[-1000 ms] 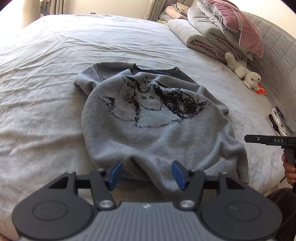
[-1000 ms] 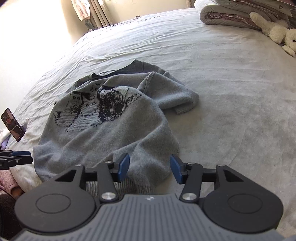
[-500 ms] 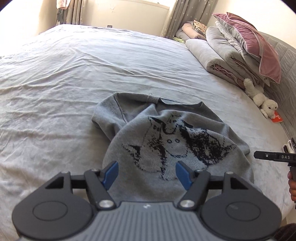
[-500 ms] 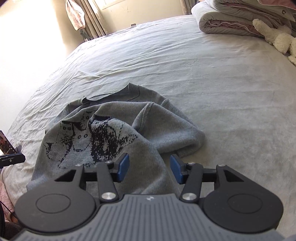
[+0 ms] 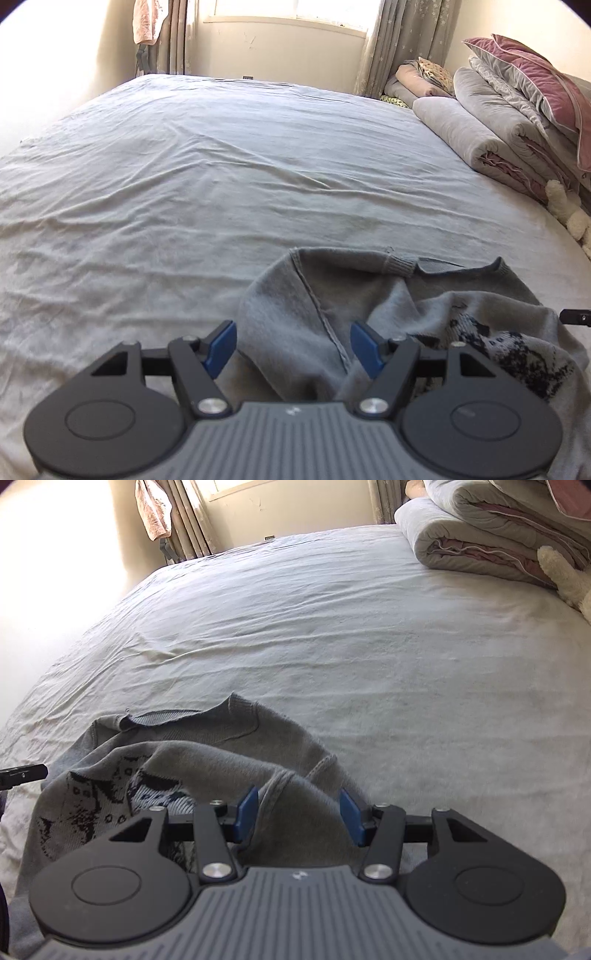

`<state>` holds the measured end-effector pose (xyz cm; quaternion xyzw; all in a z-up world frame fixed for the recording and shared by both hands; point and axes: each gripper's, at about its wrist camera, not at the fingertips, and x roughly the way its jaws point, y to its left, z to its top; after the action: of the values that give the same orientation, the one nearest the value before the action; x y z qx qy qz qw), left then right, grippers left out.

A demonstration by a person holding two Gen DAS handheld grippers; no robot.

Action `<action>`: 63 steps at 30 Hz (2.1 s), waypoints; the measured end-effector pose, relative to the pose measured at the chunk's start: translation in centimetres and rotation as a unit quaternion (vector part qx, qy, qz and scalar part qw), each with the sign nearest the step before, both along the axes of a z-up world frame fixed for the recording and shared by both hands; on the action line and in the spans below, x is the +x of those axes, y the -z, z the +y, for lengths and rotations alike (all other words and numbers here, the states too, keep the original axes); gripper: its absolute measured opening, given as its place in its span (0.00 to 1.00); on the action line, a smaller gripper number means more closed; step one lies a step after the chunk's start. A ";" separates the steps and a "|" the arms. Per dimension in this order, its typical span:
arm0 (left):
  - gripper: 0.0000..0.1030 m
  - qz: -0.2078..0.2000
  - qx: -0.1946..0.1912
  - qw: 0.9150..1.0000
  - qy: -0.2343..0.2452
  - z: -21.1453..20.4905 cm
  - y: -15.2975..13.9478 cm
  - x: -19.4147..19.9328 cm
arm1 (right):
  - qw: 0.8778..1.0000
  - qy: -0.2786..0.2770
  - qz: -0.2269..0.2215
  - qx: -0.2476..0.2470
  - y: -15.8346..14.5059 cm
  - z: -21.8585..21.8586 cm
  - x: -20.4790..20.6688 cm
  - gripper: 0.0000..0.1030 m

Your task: Fold clothes

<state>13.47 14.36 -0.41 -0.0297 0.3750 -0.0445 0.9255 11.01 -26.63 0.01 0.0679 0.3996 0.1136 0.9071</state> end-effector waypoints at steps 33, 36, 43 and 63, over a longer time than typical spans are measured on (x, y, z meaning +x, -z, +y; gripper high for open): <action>0.04 -0.081 -0.019 0.997 -0.009 -1.6 0.7 12.9 | 0.986 -0.016 -0.145 -0.074 -0.6 1.4 10.3 0.04; 0.04 -0.080 -0.006 0.997 -0.016 -2.2 0.8 15.0 | 0.984 -0.012 -0.150 -0.093 -0.7 2.3 12.6 0.04; 0.05 -0.046 0.034 0.998 -0.023 -3.7 4.2 18.9 | 0.985 -0.007 -0.114 -0.127 2.7 3.4 17.5 0.04; 0.45 -0.053 0.093 0.994 -0.012 -6.0 3.6 16.8 | 0.994 0.024 -0.081 -0.069 2.9 2.6 16.0 0.31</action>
<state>30.30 8.34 -4.05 0.0546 0.3275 -0.0001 0.9433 27.00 -24.04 -2.86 0.0051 0.3300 0.0686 0.9415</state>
